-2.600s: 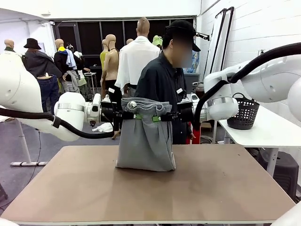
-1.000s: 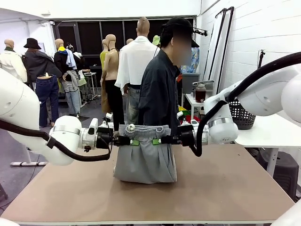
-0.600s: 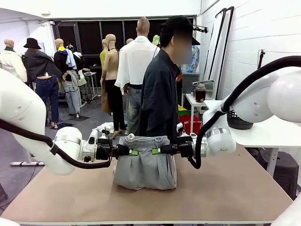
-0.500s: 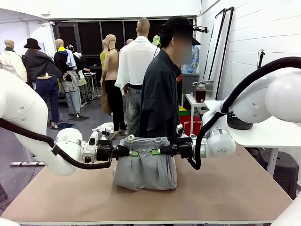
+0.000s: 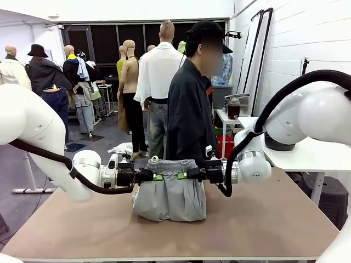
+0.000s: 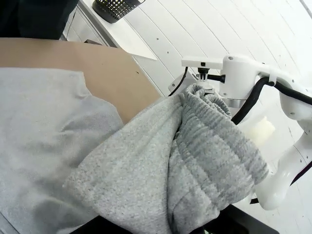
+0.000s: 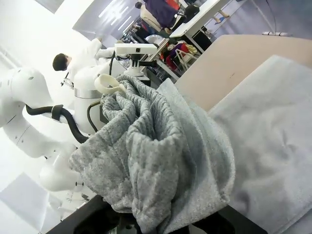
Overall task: Fold the training pants.
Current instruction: Fold the Training pants in half.
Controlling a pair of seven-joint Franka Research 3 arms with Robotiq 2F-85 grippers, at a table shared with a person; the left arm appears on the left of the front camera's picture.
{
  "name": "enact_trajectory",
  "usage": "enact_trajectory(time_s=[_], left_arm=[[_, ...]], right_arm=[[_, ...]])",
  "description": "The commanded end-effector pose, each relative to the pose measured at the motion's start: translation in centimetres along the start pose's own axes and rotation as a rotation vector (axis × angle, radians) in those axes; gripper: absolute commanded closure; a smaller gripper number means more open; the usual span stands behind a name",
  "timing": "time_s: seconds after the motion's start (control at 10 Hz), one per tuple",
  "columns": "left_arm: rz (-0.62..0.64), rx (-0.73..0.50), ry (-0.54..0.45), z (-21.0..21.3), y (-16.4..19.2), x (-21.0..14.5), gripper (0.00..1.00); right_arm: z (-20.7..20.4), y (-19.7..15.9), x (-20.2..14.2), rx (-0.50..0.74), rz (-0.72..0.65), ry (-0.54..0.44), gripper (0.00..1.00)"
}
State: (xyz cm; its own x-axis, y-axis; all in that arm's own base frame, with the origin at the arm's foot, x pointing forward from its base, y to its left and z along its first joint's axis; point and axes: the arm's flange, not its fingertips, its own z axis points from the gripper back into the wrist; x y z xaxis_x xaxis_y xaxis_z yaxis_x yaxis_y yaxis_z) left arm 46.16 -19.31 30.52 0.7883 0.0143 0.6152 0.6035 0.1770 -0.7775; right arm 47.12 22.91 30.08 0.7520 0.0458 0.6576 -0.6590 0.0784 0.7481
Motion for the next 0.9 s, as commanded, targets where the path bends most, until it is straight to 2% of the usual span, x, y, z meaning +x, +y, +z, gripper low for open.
enact_trajectory(time_s=[0.0,0.2,0.4,0.8], left_arm=[[0.001,0.009,-0.005,0.6,-0.3,-0.2,1.00],[0.002,0.001,0.000,0.1,0.0,-0.1,1.00],[0.001,0.003,0.000,-0.7,0.9,2.9,1.00],[0.105,0.041,-0.024,-0.8,4.0,5.2,1.00]], right_arm=[[0.3,0.4,-0.3,-0.002,0.004,-0.001,1.00],[-0.1,0.0,-0.1,0.001,0.000,0.002,1.00],[-0.3,-1.8,1.7,-0.009,-0.018,-0.019,1.00],[0.0,-4.9,3.5,-0.036,-0.075,-0.033,1.00]])
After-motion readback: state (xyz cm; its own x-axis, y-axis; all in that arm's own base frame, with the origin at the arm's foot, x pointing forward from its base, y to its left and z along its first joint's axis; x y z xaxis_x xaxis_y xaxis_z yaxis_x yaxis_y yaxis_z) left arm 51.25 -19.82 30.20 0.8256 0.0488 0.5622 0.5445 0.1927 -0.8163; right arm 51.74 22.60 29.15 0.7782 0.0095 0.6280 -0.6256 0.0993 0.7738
